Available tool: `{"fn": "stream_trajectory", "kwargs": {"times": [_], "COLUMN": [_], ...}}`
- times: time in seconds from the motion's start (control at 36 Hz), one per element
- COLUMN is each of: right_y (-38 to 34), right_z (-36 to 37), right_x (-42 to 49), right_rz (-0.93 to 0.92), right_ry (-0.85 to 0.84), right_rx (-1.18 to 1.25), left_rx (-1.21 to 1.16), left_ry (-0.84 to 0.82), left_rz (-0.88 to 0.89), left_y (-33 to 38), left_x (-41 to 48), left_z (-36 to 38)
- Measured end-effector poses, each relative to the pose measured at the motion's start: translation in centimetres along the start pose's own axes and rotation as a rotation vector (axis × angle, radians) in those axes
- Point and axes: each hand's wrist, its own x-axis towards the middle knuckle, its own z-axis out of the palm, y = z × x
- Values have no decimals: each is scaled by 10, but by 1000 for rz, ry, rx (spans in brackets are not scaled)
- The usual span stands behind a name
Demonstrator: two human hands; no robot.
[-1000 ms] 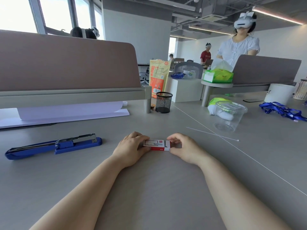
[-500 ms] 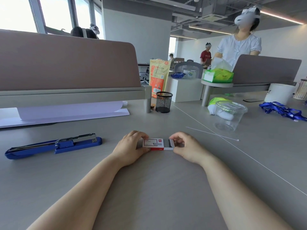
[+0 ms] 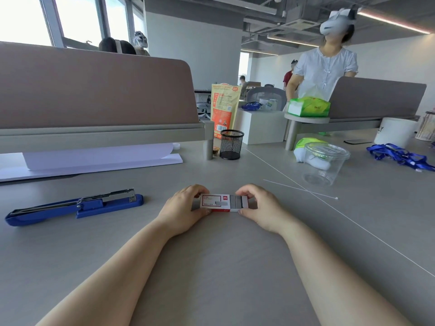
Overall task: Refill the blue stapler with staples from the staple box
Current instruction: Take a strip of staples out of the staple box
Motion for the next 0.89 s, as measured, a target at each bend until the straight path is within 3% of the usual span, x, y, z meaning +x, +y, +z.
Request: {"fn": "stream_trajectory", "kwargs": {"times": [0.58, 0.89], "right_y": [0, 0], "right_z": [4, 1], "right_x": [4, 3], "right_rz": [-96, -20], "right_ry": [42, 63], "right_rx": [-184, -135], "left_rx": [2, 1], "left_ry": [38, 40], "left_rz": [2, 9], "left_y": [0, -1], "left_x": [0, 0], "left_z": [0, 0]}}
